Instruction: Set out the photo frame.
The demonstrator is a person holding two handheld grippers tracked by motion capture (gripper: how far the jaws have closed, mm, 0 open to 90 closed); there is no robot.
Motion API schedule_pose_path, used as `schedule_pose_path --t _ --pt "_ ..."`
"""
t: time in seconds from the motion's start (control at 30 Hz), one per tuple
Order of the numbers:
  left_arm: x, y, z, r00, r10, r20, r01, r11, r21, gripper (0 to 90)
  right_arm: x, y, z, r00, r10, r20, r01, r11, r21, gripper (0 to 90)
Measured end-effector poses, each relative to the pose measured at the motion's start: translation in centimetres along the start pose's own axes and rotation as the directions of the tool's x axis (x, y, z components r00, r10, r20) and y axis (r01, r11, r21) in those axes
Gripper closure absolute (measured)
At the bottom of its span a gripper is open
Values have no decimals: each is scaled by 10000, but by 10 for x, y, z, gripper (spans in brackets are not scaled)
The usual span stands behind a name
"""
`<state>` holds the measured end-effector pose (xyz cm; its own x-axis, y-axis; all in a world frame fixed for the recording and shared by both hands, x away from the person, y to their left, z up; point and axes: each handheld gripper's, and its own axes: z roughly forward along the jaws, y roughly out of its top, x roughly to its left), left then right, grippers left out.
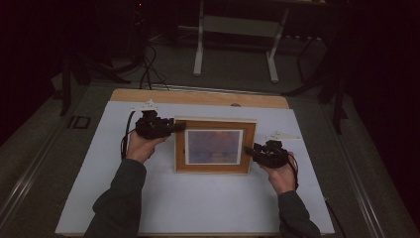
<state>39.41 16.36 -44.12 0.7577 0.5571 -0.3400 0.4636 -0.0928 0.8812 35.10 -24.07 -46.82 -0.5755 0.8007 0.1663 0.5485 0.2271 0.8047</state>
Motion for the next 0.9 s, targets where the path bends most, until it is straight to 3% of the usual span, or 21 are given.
schedule_pose_path --t 0.33,0.43,0.7,0.77,0.8,0.83,0.87,0.9 --pt "-2 -1 -2 9998 -205 -15 205 9998 28 621 -1 0 1 9999 107 -45 -107 9999 -20 620" --pt "-2 -1 -4 9991 -368 -208 371 9993 109 551 -1 0 0 10000 51 -11 -51 10000 -17 599" --pt "-8 -4 -25 9952 -215 -958 208 9998 -78 504 -5 -6 -11 9998 201 52 -200 9997 -104 511" --pt "-12 -7 -33 9892 -140 -1459 158 9998 113 503 -6 -7 -17 9997 255 36 -255 9995 -160 500" --pt "-16 -10 -38 9809 2 -1945 55 9996 292 503 -7 -8 -20 9996 295 28 -294 9995 -149 494" --pt "-22 -17 -45 9666 165 -2559 -49 9989 457 501 -8 -9 -24 9996 274 33 -273 9995 -177 482" --pt "-22 -17 -45 9666 165 -2559 -49 9989 457 492 -8 -9 -24 9996 274 33 -273 9995 -177 482" --pt "-29 -27 -53 9501 140 -3115 28 9986 534 492 -10 -13 -29 9994 347 35 -347 9992 -196 468"
